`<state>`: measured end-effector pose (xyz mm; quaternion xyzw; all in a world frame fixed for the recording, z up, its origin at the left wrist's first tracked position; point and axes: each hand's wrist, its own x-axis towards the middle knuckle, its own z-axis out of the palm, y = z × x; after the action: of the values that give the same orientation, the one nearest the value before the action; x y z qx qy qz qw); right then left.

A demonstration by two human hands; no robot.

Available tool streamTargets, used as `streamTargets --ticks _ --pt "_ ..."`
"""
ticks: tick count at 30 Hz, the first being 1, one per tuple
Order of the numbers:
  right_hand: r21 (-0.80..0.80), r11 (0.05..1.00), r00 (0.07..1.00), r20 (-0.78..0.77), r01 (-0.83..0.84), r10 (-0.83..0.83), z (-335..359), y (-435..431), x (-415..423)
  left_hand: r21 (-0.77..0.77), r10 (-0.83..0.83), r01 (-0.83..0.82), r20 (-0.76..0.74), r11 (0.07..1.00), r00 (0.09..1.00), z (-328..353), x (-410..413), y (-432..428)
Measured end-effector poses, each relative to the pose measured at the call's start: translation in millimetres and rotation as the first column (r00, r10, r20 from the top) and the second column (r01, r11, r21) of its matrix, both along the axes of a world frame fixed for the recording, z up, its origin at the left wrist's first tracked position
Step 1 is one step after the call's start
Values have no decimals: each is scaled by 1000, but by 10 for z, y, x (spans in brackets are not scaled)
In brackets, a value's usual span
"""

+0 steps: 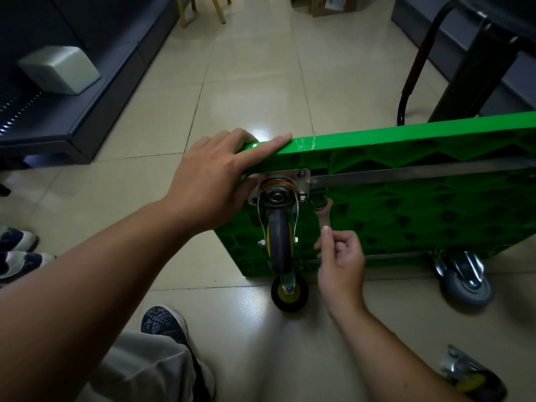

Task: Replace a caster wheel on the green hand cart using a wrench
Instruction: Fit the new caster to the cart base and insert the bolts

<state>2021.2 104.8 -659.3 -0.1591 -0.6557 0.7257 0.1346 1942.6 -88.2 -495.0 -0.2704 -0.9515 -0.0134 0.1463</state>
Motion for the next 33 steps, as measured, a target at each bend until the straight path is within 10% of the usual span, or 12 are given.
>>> streamTargets --ticks 12,18,22,26,30,33 --pt "-241 970 997 68 -15 33 -93 -440 -185 -10 6 -7 -12 1000 1000 -15 2 -5" --pt "210 978 1000 -26 4 1 44 86 -269 -3 -2 2 -9 1000 1000 -4 -3 -6" --pt "760 631 968 -243 153 58 281 545 -351 -6 -4 4 -21 1000 1000 -8 -4 -1" --pt "897 356 918 -345 261 196 518 728 -429 -3 -5 5 -24 1000 1000 -7 3 4" --pt "786 609 980 -186 111 62 408 731 -290 1 -7 7 -27 1000 1000 -9 15 7" --pt "253 963 996 -25 93 -90 202 518 -67 8 -5 6 -28 1000 1000 -6 16 7"
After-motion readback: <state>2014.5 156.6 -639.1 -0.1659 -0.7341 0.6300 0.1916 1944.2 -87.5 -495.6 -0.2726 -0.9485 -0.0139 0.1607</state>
